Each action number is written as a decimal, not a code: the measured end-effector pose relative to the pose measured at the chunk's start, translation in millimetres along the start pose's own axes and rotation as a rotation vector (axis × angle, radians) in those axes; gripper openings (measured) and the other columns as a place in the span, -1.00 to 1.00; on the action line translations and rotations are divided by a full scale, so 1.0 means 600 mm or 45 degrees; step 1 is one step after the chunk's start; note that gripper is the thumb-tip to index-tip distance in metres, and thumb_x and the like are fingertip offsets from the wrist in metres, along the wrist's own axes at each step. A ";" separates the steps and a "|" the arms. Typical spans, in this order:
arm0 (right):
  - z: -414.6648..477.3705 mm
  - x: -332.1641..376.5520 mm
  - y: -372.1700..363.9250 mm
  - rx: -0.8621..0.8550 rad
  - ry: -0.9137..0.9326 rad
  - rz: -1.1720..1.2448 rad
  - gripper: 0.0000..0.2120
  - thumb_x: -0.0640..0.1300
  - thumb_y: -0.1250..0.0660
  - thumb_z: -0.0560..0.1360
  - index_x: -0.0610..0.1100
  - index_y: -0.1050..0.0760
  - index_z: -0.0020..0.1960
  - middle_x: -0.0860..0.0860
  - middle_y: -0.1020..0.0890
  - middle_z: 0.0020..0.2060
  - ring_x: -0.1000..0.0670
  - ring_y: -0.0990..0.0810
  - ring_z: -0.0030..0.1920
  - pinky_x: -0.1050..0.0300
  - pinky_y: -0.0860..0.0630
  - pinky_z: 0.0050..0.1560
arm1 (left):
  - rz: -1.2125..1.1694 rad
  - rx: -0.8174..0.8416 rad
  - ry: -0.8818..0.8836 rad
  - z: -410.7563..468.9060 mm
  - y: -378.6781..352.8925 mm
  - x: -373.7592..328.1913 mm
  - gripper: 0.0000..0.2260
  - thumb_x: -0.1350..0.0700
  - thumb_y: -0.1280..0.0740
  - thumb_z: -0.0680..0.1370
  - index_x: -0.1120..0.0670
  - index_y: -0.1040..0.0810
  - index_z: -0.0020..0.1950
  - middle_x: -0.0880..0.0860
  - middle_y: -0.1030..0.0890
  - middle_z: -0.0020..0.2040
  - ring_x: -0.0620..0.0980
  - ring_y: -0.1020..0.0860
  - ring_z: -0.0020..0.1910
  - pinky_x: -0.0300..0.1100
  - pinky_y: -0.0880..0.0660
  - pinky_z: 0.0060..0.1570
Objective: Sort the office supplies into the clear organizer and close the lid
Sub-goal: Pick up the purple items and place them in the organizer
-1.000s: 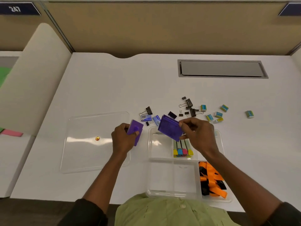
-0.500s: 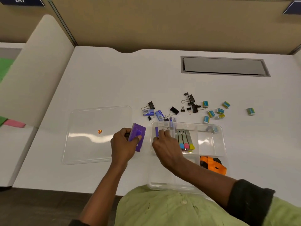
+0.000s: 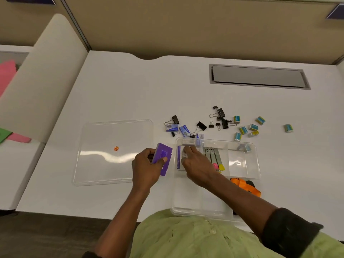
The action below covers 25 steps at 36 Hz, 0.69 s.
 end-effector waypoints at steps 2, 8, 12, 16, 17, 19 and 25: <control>-0.002 -0.002 0.000 -0.014 -0.019 0.029 -0.66 -0.10 -0.42 0.55 -0.15 -0.58 0.30 -0.17 -0.46 0.35 -0.16 -0.41 0.40 -0.12 -0.57 0.26 | 0.012 -0.002 -0.008 0.002 -0.002 -0.006 -0.57 -0.04 -0.55 0.47 0.08 -0.57 0.27 -0.04 -0.62 0.04 -0.02 -0.63 -0.03 -0.42 -0.46 -0.31; -0.018 -0.031 0.022 -0.150 -0.158 0.296 -0.66 -0.14 -0.41 0.55 -0.11 -0.56 0.33 -0.09 -0.51 0.27 -0.05 -0.50 0.28 0.02 -0.59 0.22 | -0.021 0.013 -0.046 -0.003 0.000 -0.029 -0.63 -0.05 -0.53 0.48 0.00 -0.56 0.23 -0.07 -0.61 0.04 -0.04 -0.63 -0.05 -0.41 -0.47 -0.31; -0.045 -0.078 0.044 -0.361 -0.498 0.981 -0.71 0.00 -0.42 0.56 -0.08 -0.60 0.23 0.04 -0.68 0.03 0.10 -0.64 0.01 0.15 -0.64 0.01 | -0.154 0.095 -0.037 -0.014 -0.011 -0.038 -0.69 -0.09 -0.55 0.46 -0.12 -0.58 0.14 -0.13 -0.68 -0.01 -0.10 -0.68 -0.07 -0.37 -0.55 -0.25; -0.055 -0.075 0.051 -0.384 -0.468 1.482 -0.61 0.03 -0.46 0.52 -0.03 -0.53 0.31 0.05 -0.70 0.01 0.09 -0.70 -0.04 0.13 -0.69 -0.12 | -0.199 0.225 -0.087 -0.023 -0.035 -0.050 -0.74 -0.03 -0.59 0.44 -0.10 -0.68 0.11 -0.16 -0.74 -0.05 -0.11 -0.70 -0.03 -0.28 -0.64 -0.15; -0.057 -0.078 0.055 -0.418 -0.465 1.506 -0.63 0.00 -0.47 0.52 -0.03 -0.55 0.29 0.05 -0.70 0.00 0.07 -0.70 -0.04 0.12 -0.69 -0.13 | -0.189 0.260 -0.100 -0.024 -0.042 -0.052 -0.71 -0.03 -0.59 0.43 -0.08 -0.70 0.12 -0.14 -0.74 -0.05 -0.09 -0.70 -0.02 -0.25 -0.66 -0.12; -0.060 -0.088 0.063 -0.489 -0.466 1.539 -0.72 -0.07 -0.50 0.50 -0.06 -0.61 0.18 0.05 -0.72 -0.07 0.03 -0.70 -0.07 0.11 -0.68 -0.16 | -0.156 0.295 -0.114 -0.027 -0.052 -0.057 -0.68 -0.05 -0.61 0.41 -0.05 -0.70 0.13 -0.12 -0.75 -0.05 -0.08 -0.71 -0.04 -0.21 -0.69 -0.11; -0.080 -0.136 0.099 -0.734 -0.538 1.418 -0.76 -0.07 -0.53 0.47 -0.06 -0.64 0.11 0.10 -0.73 -0.10 0.07 -0.69 -0.11 0.21 -0.65 -0.13 | -0.012 0.084 -0.113 -0.019 -0.030 -0.047 -0.70 0.00 -0.66 0.36 0.00 -0.67 0.00 -0.09 -0.71 -0.16 -0.15 -0.67 -0.18 -0.36 -0.59 -0.17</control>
Point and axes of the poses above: each hand's wrist, its own z-axis towards the middle knuckle, its own y-axis out of the back of the hand, x = y × z, the point moved 10 cm from there along z, towards the middle knuckle
